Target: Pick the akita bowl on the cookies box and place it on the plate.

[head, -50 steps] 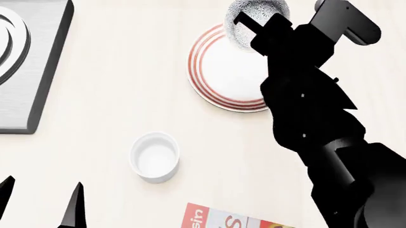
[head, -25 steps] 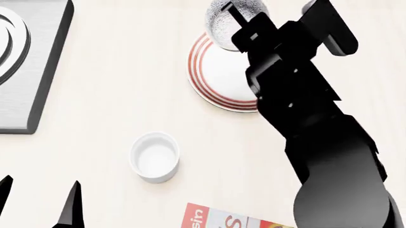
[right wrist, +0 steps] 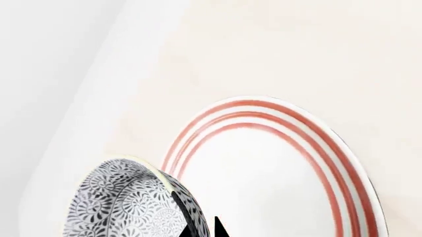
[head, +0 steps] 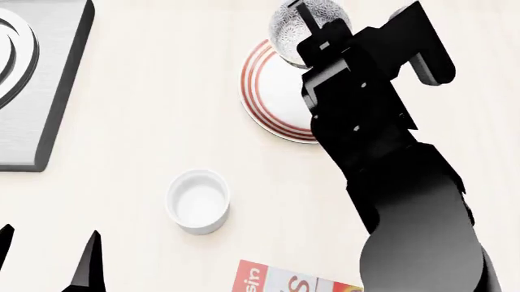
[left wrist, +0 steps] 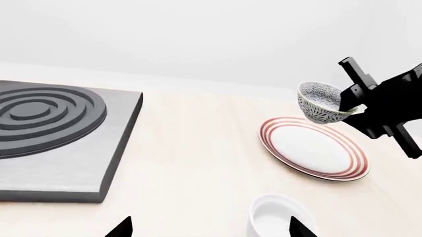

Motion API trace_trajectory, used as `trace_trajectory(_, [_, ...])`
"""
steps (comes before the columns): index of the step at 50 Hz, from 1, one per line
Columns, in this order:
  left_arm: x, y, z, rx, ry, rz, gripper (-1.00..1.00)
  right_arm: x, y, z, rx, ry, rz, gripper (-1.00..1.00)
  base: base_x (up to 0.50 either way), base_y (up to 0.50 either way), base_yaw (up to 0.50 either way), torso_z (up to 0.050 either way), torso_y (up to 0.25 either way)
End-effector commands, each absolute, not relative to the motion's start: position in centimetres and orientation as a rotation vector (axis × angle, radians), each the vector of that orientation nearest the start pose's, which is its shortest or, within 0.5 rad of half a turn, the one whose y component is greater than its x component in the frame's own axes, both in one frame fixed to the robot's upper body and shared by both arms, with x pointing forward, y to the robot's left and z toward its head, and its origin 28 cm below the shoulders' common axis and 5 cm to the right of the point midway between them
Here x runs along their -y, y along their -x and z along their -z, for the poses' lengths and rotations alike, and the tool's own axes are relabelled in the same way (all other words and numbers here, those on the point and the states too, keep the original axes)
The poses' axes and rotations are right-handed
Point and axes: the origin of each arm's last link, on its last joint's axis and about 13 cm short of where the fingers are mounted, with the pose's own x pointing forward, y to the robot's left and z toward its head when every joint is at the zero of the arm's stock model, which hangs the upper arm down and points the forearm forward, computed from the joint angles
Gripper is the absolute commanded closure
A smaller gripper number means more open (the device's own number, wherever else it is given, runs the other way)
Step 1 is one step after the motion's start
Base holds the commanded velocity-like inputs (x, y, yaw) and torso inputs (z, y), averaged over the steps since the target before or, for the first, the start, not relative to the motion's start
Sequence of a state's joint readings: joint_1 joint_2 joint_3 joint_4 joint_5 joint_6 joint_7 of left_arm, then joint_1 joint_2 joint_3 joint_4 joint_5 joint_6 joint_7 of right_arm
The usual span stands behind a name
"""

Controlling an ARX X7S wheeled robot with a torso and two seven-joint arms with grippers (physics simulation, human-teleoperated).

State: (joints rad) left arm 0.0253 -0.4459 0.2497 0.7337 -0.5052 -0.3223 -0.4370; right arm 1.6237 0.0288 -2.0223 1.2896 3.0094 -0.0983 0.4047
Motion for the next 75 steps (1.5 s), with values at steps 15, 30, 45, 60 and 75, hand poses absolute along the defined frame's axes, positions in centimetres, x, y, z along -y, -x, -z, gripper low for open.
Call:
trace_trajectory(15, [-20.8, -17.1, -13.5, 0.21, 0.137, 0.117, -1.0, 4.6, -43.6, -26.5, -0.317, -1.002, 0.299, 1.0, 0.0, 0.0, 0.0, 0.0, 0.0])
trace_trajectory(30, [-20.8, -17.2, -13.5, 0.21, 0.137, 0.116, -1.0, 4.5, -43.5, -25.0, -0.354, -1.003, 0.327, 1.0, 0.0, 0.0, 0.0, 0.001, 0.001])
trace_trajectory(45, [-20.8, -17.2, -13.7, 0.211, 0.137, 0.115, -1.0, 4.5, -43.5, -24.9, -0.359, -0.996, 0.334, 1.0, 0.0, 0.0, 0.0, 0.0, 0.0])
trace_trajectory(60, [-20.8, -17.2, -13.5, 0.211, 0.135, 0.116, -1.0, 4.6, -43.5, -24.6, -0.361, -0.989, 0.34, 1.0, 0.0, 0.0, 0.0, 0.0, 0.001])
trace_trajectory(75, [-20.8, -17.1, -13.6, 0.214, 0.136, 0.115, -1.0, 4.6, -43.5, -24.2, -0.366, -0.978, 0.347, 1.0, 0.0, 0.0, 0.0, 0.0, 0.0])
